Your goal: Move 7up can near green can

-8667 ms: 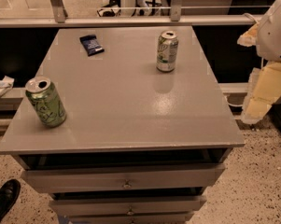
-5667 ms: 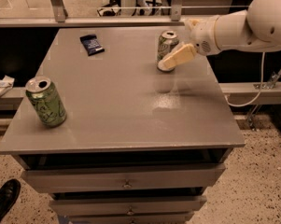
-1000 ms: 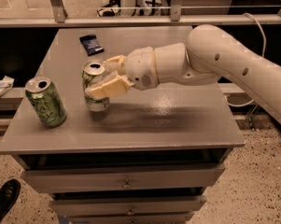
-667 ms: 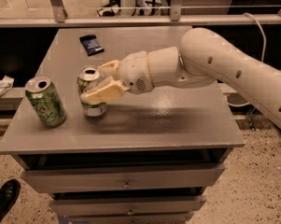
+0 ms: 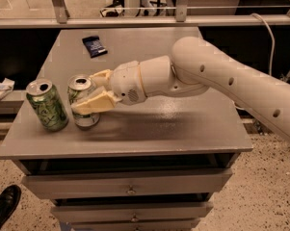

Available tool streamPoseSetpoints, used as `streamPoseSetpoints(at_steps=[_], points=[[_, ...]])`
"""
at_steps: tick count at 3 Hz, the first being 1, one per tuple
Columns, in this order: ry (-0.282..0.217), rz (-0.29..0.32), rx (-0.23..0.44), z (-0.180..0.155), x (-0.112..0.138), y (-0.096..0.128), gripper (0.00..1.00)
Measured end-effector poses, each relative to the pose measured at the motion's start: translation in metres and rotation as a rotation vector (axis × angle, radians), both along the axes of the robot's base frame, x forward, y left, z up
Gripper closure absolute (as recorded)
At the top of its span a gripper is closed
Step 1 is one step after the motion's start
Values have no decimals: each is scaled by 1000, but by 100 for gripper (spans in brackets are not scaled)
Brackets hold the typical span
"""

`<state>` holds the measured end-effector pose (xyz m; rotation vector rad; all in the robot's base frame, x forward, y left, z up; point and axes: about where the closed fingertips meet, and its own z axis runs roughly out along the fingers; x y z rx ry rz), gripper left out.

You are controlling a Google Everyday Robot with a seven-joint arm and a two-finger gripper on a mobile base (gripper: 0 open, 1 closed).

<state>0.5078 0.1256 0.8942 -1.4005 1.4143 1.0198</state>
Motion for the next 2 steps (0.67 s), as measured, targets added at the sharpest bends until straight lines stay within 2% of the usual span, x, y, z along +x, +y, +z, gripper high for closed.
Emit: streamPoseSetpoints(at_steps=[1,2], points=[[-17,14,-4,-4,-2,6,7],[-23,16,-3,-6,-1,7,0]])
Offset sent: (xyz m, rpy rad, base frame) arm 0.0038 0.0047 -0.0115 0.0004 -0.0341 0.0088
